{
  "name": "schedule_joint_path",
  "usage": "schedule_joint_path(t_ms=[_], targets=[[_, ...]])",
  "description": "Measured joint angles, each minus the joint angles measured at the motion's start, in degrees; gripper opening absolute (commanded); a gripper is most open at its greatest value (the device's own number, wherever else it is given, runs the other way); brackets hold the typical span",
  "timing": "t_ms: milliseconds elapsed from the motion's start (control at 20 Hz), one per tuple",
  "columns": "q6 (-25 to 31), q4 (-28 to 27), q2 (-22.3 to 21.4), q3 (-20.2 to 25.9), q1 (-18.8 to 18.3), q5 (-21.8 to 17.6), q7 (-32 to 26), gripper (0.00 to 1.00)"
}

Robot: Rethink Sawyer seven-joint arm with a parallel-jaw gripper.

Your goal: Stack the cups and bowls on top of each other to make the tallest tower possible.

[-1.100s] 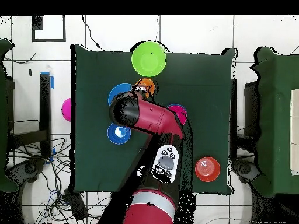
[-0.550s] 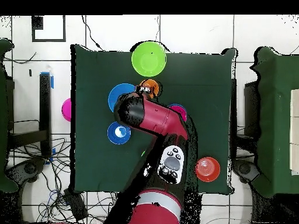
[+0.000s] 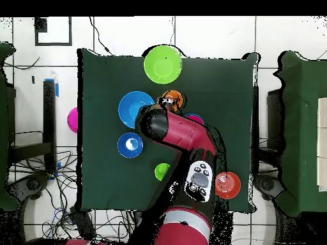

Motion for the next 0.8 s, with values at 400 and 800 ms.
schedule_joint_path(t_ms=[400, 800], targets=[[-0.5, 0.0, 0.6, 0.4, -2.5, -5.2, 0.0, 0.00], [-2.7, -0.1, 2.2, 1.9, -9.8, -13.5, 0.0, 0.00]])
